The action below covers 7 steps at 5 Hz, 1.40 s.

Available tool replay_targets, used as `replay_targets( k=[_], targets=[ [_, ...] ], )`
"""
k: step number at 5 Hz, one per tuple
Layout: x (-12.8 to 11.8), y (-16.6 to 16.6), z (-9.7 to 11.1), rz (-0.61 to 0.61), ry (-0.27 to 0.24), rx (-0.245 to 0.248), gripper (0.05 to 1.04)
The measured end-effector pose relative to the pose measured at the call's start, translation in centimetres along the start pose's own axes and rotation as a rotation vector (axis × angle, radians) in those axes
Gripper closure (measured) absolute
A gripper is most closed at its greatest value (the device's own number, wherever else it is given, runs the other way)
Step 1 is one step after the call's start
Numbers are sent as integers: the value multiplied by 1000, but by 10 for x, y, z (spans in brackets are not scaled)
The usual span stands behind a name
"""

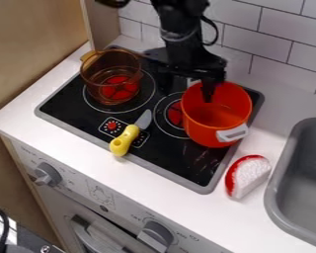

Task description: Move the orange pot to the upper left side of the left burner

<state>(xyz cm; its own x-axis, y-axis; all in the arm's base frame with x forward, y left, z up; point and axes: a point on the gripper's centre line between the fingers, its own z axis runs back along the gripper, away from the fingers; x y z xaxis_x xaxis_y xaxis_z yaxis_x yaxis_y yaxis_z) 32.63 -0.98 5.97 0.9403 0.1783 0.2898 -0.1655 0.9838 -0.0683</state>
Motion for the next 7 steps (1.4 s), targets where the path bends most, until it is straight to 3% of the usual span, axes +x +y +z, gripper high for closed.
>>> replay_targets(
  k=[2, 4, 5, 6, 7],
  targets=[
    [-16, -7, -10, -10, 3, 14, 128],
    [-22, -14, -5, 23, 21, -13, 692],
    [-24, -17, 3, 12, 29, -34, 913],
    [-27, -14, 5, 14, 70, -35, 1019],
    [-20, -16, 25, 19, 86, -49, 1029]
  ],
)
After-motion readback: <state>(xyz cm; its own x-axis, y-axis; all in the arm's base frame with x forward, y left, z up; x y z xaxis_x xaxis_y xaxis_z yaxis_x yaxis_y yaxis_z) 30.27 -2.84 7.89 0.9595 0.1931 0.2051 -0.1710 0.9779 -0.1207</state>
